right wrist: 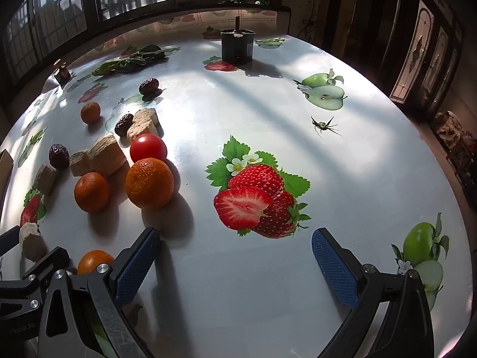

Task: Organize fruits
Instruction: 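Move both tools over the table toward the cubes and tangerines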

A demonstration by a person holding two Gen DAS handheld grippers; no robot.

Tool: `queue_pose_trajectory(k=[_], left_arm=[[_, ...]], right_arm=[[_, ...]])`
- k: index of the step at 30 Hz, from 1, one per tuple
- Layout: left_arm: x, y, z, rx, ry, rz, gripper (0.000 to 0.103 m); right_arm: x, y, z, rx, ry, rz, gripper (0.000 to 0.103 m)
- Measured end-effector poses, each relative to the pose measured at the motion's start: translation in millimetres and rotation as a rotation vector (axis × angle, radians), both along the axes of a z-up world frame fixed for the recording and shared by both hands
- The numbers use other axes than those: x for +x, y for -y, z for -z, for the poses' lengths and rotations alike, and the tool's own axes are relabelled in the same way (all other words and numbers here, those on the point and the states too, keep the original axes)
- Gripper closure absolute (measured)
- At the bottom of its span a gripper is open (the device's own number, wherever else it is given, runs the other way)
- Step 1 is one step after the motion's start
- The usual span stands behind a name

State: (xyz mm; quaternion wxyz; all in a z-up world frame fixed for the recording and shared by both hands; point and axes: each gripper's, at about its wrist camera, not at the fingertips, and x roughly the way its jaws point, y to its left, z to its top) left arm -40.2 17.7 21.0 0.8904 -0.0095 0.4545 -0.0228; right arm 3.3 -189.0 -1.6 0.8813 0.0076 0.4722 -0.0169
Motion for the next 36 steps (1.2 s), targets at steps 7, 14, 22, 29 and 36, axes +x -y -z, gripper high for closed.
queue_pose_trajectory(k=[7,14,22,29,36], left_arm=[[-45.6,-55.2,-46.1,-0.151,0.131,0.005,0.002],[-49.0,-119.5,-14.4,-0.301,0.042,-0.113,0.002],[-62.4,-145.3,-30.6,-0.155,0.107,-0.224,0.003],[-77.5,-119.3,-72.9,-0.04,0.261,-0.169,0.003],[-80.1,-98.0,-79.6,-0.032,0.259,-0.089,0.003]], right_arm=[[0.4,3.0,-2.4,-0.022,-0.039,0.02,0.001],[-36.1,-6.7,-53.3,0.006,0.148,0.029,0.001],[-70.5,-38.5,-102.4,0.015,0.307,-0.044,0.001],[-106.3,-26.0,-150.6,0.28,0.604,-0.105,0.001],[-65.3,-9.6,-64.5,0.295,0.182,-0.037,0.001]])
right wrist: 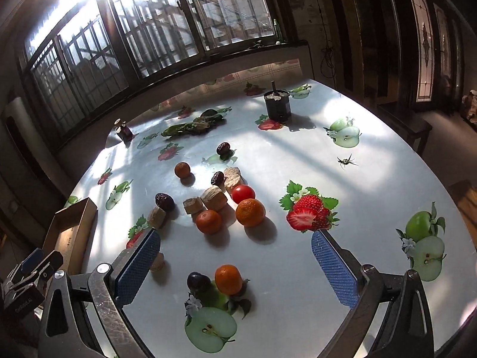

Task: Organize fruits
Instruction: 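Move both tools over the table toward the cubes and tangerines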

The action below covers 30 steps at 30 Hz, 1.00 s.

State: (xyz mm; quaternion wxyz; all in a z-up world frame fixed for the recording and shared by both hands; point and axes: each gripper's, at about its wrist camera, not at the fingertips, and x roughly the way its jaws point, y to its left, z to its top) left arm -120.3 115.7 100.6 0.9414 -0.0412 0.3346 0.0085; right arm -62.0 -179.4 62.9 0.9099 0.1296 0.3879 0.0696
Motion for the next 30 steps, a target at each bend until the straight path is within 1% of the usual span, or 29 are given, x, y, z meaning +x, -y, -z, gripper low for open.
queue_pose_trajectory(k=[5,10,14,18,21,23,25,28,30], left_arm=[[8.0,13.9,2.9,0.01,-0.02,0.039,0.003],[17.3,25.0,8.6,-0.002,-0.053,0.065,0.003],[17.2,30.2,10.5,0.001,-0.057,0.066,0.003],[19.1,36.1,16.1,0.003,-0.078,0.065,0.003],[21.1,37.6,19.6,0.002,-0.092,0.064,0.003],[21.5,38.8,20.5,0.006,-0.095,0.063,0.003],[22.3,38.8,21.7,0.005,-0.099,0.062,0.003],[25.5,37.1,25.9,-0.004,-0.117,0.054,0.003],[26.7,35.8,27.5,-0.01,-0.125,0.056,0.003]], right_arm=[[-3.3,23.2,21.7,0.033,-0.057,0.079,0.001],[-10.3,41.6,23.2,0.023,-0.044,0.141,0.001],[-10.8,47.7,15.8,0.014,-0.038,0.123,0.001],[-20.5,46.1,2.4,0.008,0.036,0.124,0.001],[-24.4,48.9,-0.2,0.037,0.069,0.135,0.001],[-23.4,52.6,2.8,0.067,0.061,0.138,0.001],[-20.8,53.7,6.6,0.076,0.033,0.126,0.001],[-15.0,49.9,10.2,0.049,-0.015,0.085,0.001],[-14.5,50.4,10.7,0.049,-0.014,0.064,0.001]])
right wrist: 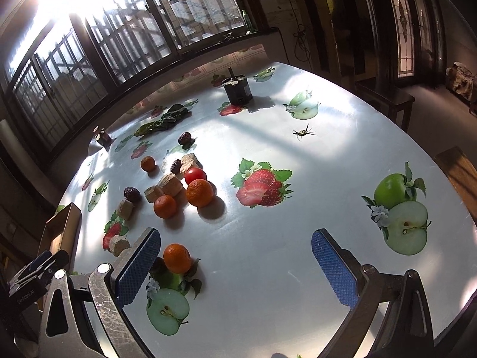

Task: Organize fruits
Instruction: 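Move both tools over the table toward the cubes and tangerines, then grasp a white cube with the left tool while the right tool grasps a tangerine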

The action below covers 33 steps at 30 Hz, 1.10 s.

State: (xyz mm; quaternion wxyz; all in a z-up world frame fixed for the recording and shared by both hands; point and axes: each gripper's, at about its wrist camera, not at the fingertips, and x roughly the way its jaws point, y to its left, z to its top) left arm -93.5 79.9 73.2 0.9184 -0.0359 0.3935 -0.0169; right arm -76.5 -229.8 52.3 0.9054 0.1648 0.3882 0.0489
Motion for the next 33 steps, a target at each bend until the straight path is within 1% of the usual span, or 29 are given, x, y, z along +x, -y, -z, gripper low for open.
queue_pose_trajectory(k=[3,6,7,8,9,10,11,14,17,19,21,23,26,28,30,31,33], left_arm=[[3.3,-1.4,1.5,0.009,0.001,-0.005,0.003],[10.3,-2.3,3.7,-0.012,-0.012,0.008,0.004],[12.3,-0.6,4.7,-0.017,-0.016,0.019,0.009],[15.3,1.6,6.4,-0.019,-0.025,0.033,0.017],[18.5,4.3,8.4,-0.017,-0.037,0.045,0.021],[22.3,7.3,11.0,-0.015,-0.05,0.057,0.027],[26.3,11.0,13.5,-0.015,-0.063,0.069,0.031],[34.7,18.7,18.1,-0.028,-0.087,0.094,0.032],[42.7,29.8,20.8,-0.011,-0.091,0.125,0.032],[49.4,34.2,23.9,-0.021,-0.105,0.141,0.032],[57.2,38.0,29.4,-0.032,-0.125,0.156,0.032],[62.4,41.8,36.2,-0.025,-0.145,0.166,0.032],[66.3,43.4,45.7,-0.016,-0.17,0.164,0.032],[68.3,42.6,50.4,-0.018,-0.177,0.158,0.032],[70.2,41.8,55.2,-0.012,-0.187,0.152,0.032],[70.7,41.9,57.0,-0.012,-0.19,0.151,0.033],[71.1,42.9,59.3,-0.014,-0.194,0.156,0.04]], right_arm=[[2.7,-2.5,2.0,-0.009,-0.016,-0.045,0.001],[2.2,-16.0,4.3,-0.043,-0.029,-0.11,0.001],[1.8,-22.3,5.0,-0.054,-0.033,-0.138,0.003],[1.5,-28.0,5.4,-0.063,-0.037,-0.163,0.006],[1.4,-33.9,5.7,-0.076,-0.041,-0.189,0.008],[1.6,-39.8,6.0,-0.094,-0.046,-0.209,0.014],[2.1,-45.3,6.6,-0.115,-0.051,-0.228,0.021],[4.5,-59.6,9.9,-0.17,-0.061,-0.282,0.03],[8.4,-70.0,14.4,-0.197,-0.074,-0.327,0.032],[12.9,-74.9,17.6,-0.207,-0.088,-0.342,0.032],[18.5,-76.6,20.7,-0.201,-0.103,-0.348,0.033],[23.3,-76.6,23.2,-0.187,-0.119,-0.352,0.038],[30.7,-76.7,26.3,-0.16,-0.149,-0.347,0.043],[34.8,-79.6,28.4,-0.157,-0.162,-0.347,0.043],[38.4,-83.9,31.8,-0.178,-0.177,-0.347,0.043],[40.1,-86.3,33.8,-0.187,-0.184,-0.344,0.044],[41.7,-89.2,37.1,-0.182,-0.194,-0.353,0.05]])
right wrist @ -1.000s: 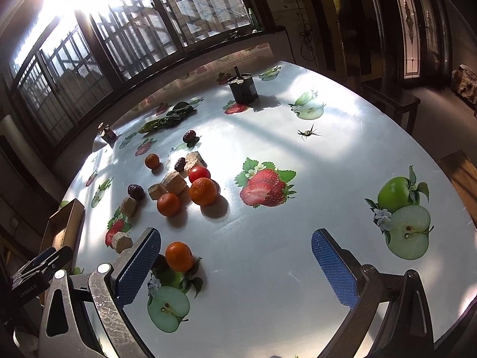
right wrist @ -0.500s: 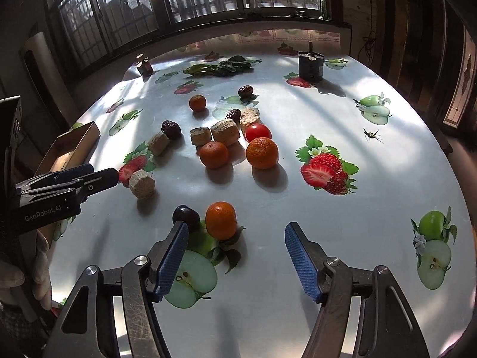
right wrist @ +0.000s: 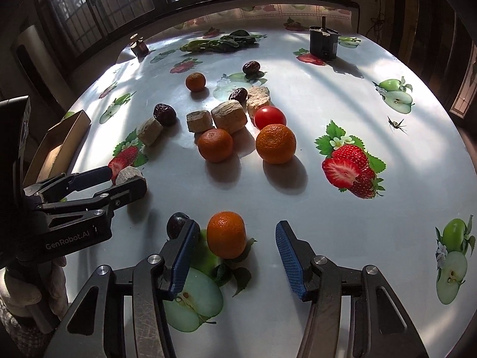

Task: Organize fruits
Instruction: 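Grasp a white cube with the left tool while the right tool grasps a tangerine, then carry cube and tangerine into the cardboard box and open both tools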

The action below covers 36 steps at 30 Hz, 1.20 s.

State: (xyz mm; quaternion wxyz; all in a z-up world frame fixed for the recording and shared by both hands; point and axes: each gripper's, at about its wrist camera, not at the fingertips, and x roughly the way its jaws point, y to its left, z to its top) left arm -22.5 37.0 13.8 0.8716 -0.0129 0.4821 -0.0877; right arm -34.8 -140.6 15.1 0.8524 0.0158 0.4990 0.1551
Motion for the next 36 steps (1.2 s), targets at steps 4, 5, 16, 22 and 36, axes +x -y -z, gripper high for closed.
queue_pose_trajectory(k=[4,5,16,22,36], left_arm=[[-3.2,3.8,-0.6,0.009,0.02,0.014,0.062],[-3.9,3.8,-0.8,0.001,0.022,0.019,0.077],[-46.9,-20.6,-35.6,-0.042,0.102,-0.012,0.081],[-78.8,-77.2,-63.4,-0.059,0.165,-0.124,0.08],[-133.4,-273.6,-50.9,0.043,0.15,-0.603,0.08]], right_arm=[[2.2,-0.9,5.3,0.001,-0.011,0.01,0.063],[2.8,0.3,6.0,0.01,-0.015,0.017,0.064],[-19.6,-9.0,-17.0,-0.02,0.06,0.014,0.075],[-37.6,-31.4,-48.9,0.009,0.106,-0.03,0.075],[-61.8,-227.4,-83.4,0.208,0.127,-0.437,0.075]])
